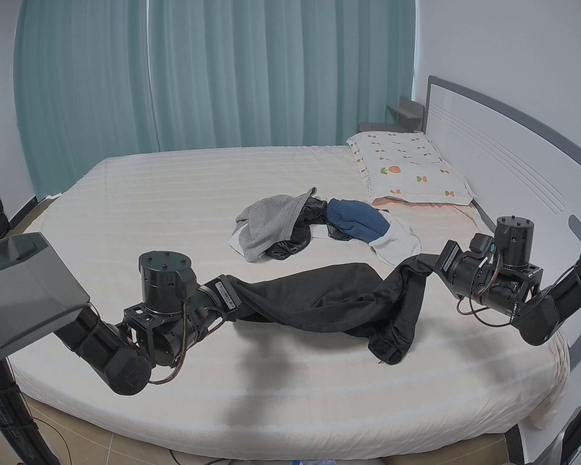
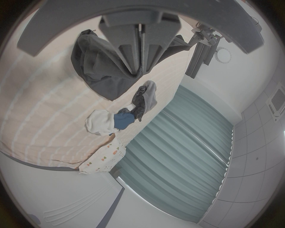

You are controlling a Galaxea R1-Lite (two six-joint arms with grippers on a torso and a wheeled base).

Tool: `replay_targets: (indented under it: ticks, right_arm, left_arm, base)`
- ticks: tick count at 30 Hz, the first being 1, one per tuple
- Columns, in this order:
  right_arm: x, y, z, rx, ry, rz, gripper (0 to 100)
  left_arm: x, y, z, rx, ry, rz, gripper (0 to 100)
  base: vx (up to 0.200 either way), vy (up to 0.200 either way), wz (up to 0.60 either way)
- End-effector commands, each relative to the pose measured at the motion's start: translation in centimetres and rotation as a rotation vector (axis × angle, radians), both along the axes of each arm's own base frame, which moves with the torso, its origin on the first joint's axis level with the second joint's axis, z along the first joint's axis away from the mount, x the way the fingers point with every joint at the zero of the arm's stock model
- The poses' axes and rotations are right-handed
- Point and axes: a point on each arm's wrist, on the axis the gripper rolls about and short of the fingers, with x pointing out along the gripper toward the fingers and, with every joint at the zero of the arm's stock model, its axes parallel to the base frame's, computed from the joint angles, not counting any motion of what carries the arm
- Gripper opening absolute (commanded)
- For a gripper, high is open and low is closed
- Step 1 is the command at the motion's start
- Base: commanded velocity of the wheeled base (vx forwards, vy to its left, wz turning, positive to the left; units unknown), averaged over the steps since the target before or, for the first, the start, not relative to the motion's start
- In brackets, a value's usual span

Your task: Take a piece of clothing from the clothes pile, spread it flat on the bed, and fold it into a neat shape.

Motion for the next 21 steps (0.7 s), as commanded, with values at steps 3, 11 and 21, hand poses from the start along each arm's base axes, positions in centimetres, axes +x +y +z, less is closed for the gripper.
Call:
replay_targets:
  ticks: [3,11,21]
  right_arm:
    - [-0.2,0.0,-0.8,-0.010,0.032,0.000,0]
    - [-0.6,0.6,-1.1,-0.007,0.043,0.023,0]
    - [-1.0,1.0,-1.5,-0.025,0.058,0.006,0]
  left_arm:
    - [-1.0,0.0,-1.1,-0.004,0.049,-0.007,0]
    - [-1.8,0.5,-1.8,0.007,0.080,-0.017,0]
    - [-2.1,1.0,-0.4,-0.098,0.049,-0.005,0]
  base:
    - [-0.133,0.000,0.00]
    - [0.000,0.000,0.00]
    - [0.000,0.060,0.00]
